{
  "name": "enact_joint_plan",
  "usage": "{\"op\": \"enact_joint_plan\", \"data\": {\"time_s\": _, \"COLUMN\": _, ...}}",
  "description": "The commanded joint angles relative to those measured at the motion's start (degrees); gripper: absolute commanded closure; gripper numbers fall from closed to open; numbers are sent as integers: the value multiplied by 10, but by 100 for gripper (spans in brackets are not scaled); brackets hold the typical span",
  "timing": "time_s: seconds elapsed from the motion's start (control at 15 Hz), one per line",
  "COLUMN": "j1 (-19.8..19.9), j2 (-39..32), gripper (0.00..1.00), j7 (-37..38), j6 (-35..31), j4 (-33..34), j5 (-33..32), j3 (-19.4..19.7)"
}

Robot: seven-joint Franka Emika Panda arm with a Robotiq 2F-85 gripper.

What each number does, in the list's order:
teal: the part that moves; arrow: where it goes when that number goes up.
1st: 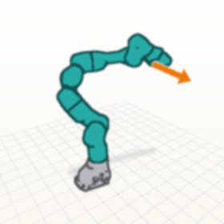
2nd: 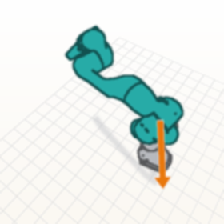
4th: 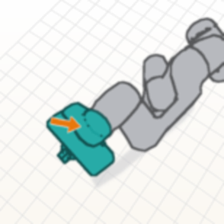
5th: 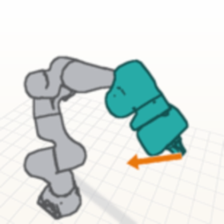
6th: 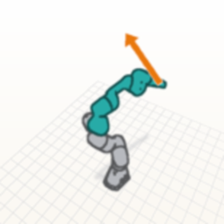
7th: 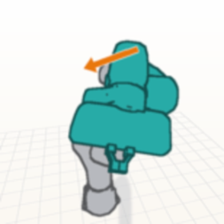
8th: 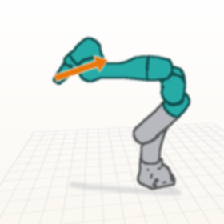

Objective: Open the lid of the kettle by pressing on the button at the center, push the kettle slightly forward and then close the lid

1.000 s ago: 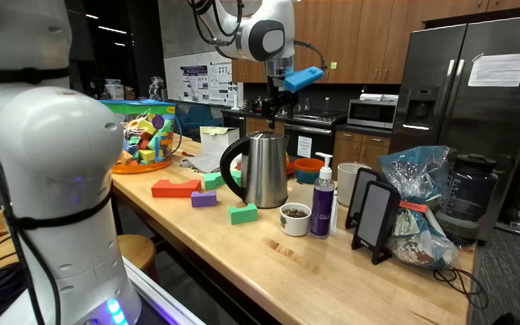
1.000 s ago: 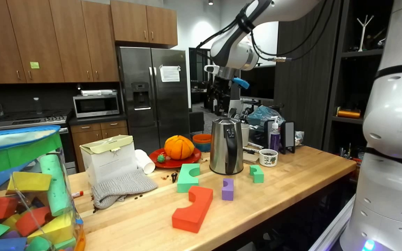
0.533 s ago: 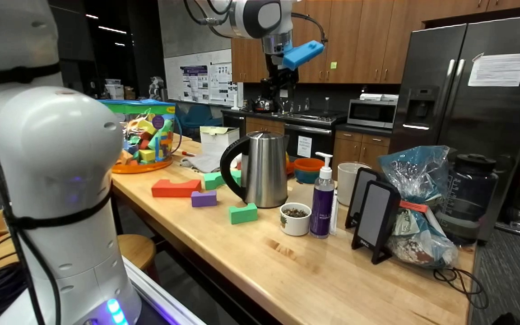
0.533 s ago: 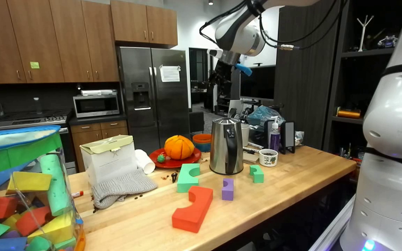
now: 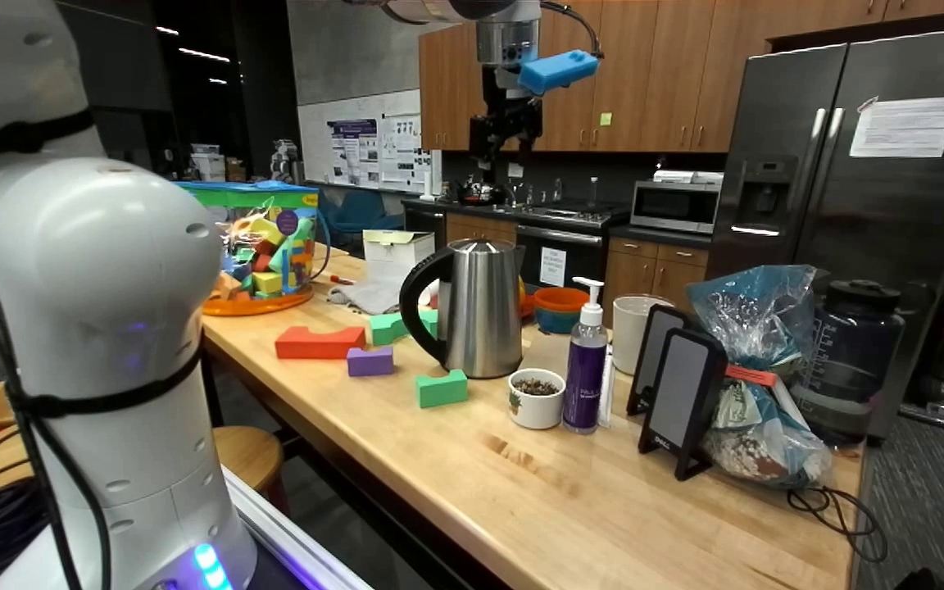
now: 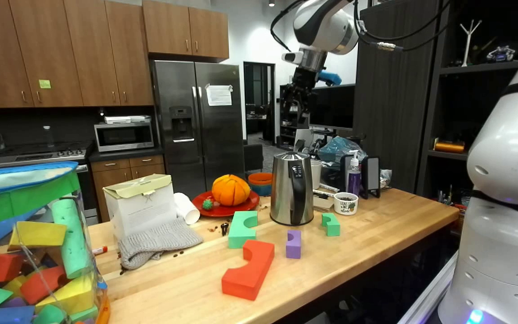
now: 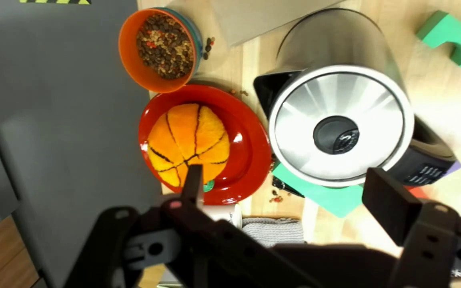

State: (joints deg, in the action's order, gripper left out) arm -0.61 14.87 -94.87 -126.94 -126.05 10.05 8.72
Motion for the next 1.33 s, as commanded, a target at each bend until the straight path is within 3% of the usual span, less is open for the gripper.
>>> {"op": "enact_joint_plan", "data": {"time_s": 0.0, "j1": 16, "j2": 30, "gripper": 0, "j7": -49, "j6": 61, "j4": -13, "j5": -9, "j3": 25}}
{"op": "enact_joint_plan", "data": {"time_s": 0.27, "j1": 35, "j2": 28, "gripper": 0, "j7": -103, "j6": 92, "j4": -22, "j5": -12, "j3": 49}}
{"op": "enact_joint_plan", "data": {"time_s": 0.6, "j1": 47, "j2": 0, "gripper": 0, "j7": -152, "j6": 76, "j4": -42, "j5": -12, "j3": 63}}
{"op": "enact_joint_plan", "data": {"time_s": 1.27, "j1": 76, "j2": -26, "gripper": 0, "j7": -234, "j6": -80, "j4": -95, "j5": -1, "j3": 85}}
